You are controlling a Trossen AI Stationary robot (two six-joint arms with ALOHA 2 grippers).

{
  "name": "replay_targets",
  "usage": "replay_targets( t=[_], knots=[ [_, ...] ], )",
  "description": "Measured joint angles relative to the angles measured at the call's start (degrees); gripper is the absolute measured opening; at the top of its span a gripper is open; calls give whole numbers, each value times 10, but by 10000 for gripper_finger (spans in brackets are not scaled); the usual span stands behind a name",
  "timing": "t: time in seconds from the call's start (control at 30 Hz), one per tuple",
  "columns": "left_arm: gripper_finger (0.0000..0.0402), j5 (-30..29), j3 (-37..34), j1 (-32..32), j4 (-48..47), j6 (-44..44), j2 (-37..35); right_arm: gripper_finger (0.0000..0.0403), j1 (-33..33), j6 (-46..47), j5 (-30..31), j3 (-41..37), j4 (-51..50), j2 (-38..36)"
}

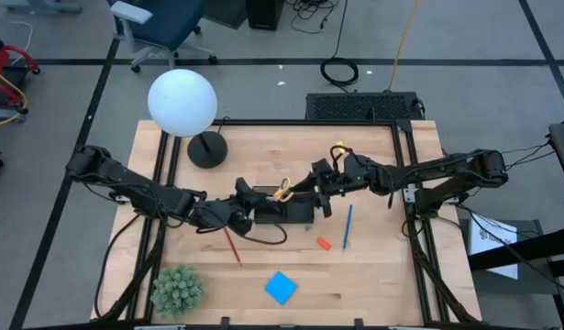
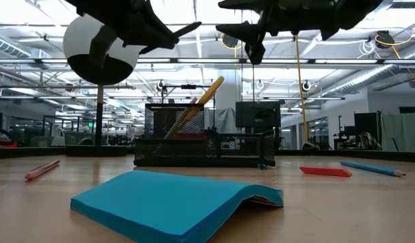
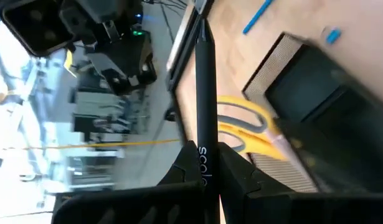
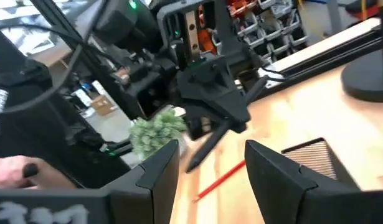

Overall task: Pick and place office supplies into organizer
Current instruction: Put the black pen into the desk organizer

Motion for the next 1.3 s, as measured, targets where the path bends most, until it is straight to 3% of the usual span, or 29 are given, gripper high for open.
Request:
replay_targets(
  t=[0.13,0.37,0.97,1.3],
  knots=[
    [5,-33,0,-5,25,83,10,171,0,44,-40,0,-3,7],
    [4,-35,2,-19,67,183,31,171,4,81,-38,0,-13,7],
    [10,-26,142,-17,33,251,183,171,37,121,-52,0,24,87],
    [14,-18,168,-5,23,255,209,171,66,116,-46,0,8,93]
  ],
)
